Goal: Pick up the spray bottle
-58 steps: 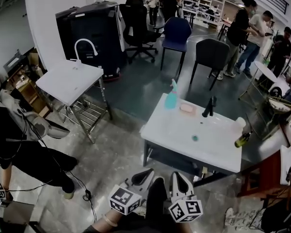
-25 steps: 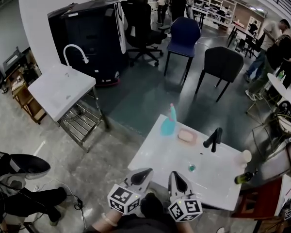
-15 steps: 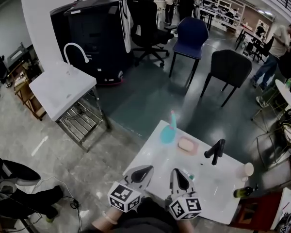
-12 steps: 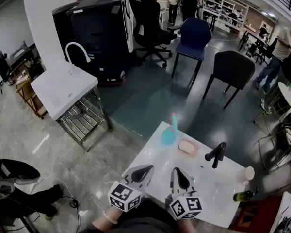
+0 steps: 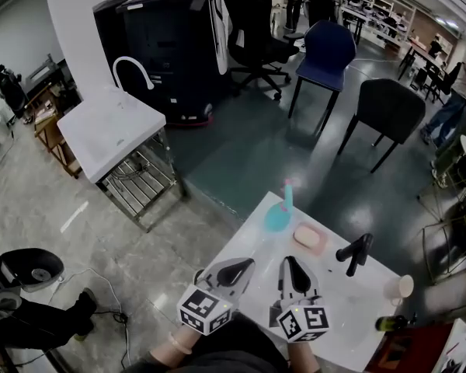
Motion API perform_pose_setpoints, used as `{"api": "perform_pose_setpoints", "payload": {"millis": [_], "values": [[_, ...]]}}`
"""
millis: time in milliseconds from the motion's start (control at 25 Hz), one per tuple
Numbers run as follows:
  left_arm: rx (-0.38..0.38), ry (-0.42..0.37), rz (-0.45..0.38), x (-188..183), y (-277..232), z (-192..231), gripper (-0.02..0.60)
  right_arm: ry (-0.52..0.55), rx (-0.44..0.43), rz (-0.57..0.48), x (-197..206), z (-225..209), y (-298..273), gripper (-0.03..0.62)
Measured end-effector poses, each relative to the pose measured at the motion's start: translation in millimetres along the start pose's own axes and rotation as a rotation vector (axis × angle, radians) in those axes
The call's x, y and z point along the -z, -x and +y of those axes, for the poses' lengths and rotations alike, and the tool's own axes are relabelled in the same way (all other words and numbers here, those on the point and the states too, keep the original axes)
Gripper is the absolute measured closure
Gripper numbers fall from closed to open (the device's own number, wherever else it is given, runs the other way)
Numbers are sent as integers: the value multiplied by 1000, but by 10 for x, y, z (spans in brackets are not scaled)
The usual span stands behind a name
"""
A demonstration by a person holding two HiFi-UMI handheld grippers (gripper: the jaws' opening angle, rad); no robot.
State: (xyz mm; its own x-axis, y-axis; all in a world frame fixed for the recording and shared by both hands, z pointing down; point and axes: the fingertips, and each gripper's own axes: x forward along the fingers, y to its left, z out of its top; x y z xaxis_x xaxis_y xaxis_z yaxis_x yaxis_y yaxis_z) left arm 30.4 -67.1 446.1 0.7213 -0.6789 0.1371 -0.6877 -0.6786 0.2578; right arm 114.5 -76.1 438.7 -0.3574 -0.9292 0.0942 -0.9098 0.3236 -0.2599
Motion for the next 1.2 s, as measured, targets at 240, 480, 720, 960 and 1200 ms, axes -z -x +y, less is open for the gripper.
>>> {"api": "perform_pose_setpoints", "payload": {"millis": [240,480,720,960,1200], "values": [[37,-9,18,-61,-222,85,575,37,10,-27,-173,-63,-199,570],[59,-17,22,-191,-454,295,575,90,3,-24,-270,-96,-500,354],[84,-17,61,-243,-669,520,575,108,51,-18,-311,-224,-810,349],[100,-10,63,-322,-917,663,574,139,71,3,-283,-385,-1049,349],[95,6,88,-286,-1056,798,575,134,83,15,-241,-551,-1278,349]]}}
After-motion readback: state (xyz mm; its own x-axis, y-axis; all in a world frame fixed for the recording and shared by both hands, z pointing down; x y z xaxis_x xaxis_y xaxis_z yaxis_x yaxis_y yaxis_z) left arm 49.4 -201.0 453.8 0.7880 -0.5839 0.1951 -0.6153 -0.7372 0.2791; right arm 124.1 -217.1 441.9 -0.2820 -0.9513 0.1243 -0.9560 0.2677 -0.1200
